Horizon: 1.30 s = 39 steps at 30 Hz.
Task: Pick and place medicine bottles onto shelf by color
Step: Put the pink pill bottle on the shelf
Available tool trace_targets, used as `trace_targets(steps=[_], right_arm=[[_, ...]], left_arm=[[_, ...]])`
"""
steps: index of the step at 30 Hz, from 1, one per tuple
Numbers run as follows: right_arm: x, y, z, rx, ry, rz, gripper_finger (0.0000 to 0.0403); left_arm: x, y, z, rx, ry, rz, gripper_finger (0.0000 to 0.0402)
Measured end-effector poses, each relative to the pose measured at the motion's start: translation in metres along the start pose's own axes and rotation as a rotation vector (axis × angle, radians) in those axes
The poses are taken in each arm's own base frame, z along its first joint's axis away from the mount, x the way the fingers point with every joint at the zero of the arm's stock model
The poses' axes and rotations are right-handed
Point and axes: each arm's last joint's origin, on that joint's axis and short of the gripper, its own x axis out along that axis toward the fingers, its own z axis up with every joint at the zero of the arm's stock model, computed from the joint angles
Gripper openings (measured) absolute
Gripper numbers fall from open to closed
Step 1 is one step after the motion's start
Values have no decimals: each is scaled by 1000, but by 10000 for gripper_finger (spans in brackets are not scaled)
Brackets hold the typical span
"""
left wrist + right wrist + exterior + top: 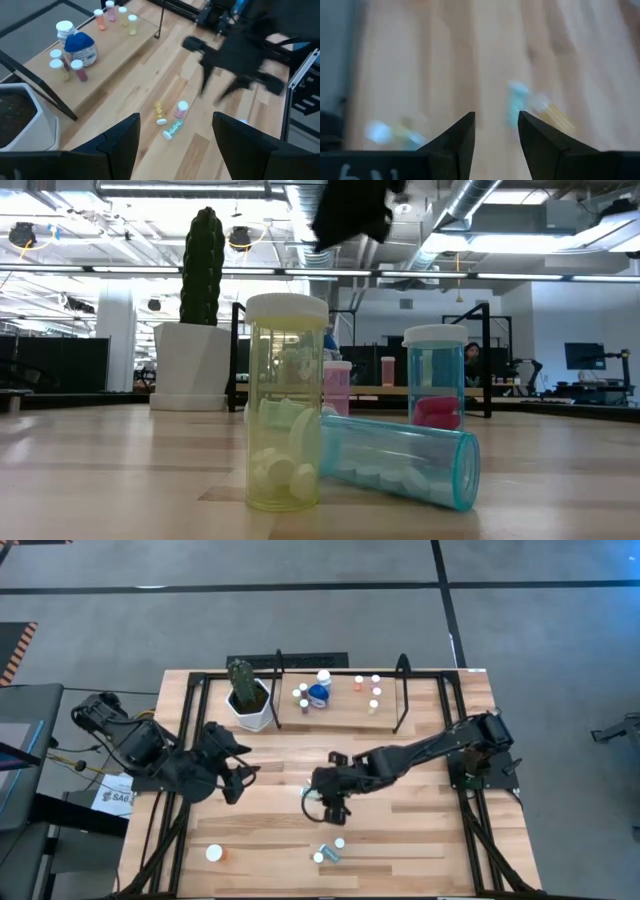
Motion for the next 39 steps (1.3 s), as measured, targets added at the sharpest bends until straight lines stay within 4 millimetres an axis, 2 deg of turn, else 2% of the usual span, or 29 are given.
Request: trace_targets(steps=[5, 7, 11, 14, 21, 34, 39], right_arm=[[0, -17, -9, 37, 141, -53, 193], [3, -24, -8, 47, 148, -64, 209], [15, -32, -7, 26, 164, -78, 241], [32, -31, -9, 4, 179, -66, 252], [68, -28, -24, -59, 276, -83, 255], [96, -29, -34, -72, 307, -135, 255], [99, -28, -34, -73, 295, -135, 255]], left_arm=[[-3, -2, -2, -5, -18, -2, 235], [-3, -2, -2, -6, -18, -2, 235], [-1, 0, 0, -30, -27, 13, 235], [0, 0, 1, -44, -31, 19, 235], [0, 0, 1, -60, -31, 19, 235], [0, 1, 0, -56, -38, 32, 235], [0, 2, 0, -55, -35, 40, 235]])
